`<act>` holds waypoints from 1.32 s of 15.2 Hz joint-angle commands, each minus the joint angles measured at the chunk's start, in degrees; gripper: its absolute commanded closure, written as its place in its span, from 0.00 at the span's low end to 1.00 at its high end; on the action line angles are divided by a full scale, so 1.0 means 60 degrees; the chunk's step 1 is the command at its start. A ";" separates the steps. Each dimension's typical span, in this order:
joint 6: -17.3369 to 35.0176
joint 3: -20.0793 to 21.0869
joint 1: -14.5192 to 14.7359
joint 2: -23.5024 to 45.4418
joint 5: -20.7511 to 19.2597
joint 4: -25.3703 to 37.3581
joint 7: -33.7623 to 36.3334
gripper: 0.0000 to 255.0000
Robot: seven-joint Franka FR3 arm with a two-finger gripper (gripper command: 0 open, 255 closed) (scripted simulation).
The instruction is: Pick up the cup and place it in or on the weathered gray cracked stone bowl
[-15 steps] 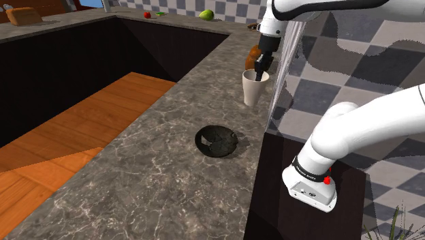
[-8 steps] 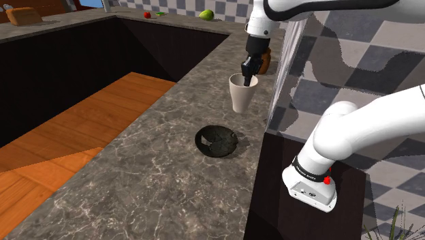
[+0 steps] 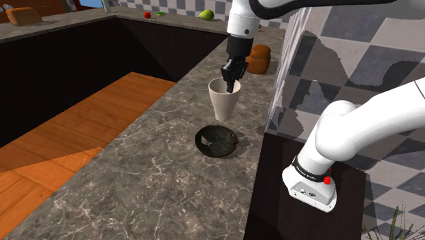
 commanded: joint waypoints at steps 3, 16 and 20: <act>0.0278 0.0255 0.0101 0.0147 0.0151 -0.0078 0.0247 1.00; 0.1964 0.0430 0.0161 0.0295 0.0351 -0.1630 0.0001 1.00; 0.2514 0.0489 0.0184 0.0428 0.0424 -0.2051 -0.0078 1.00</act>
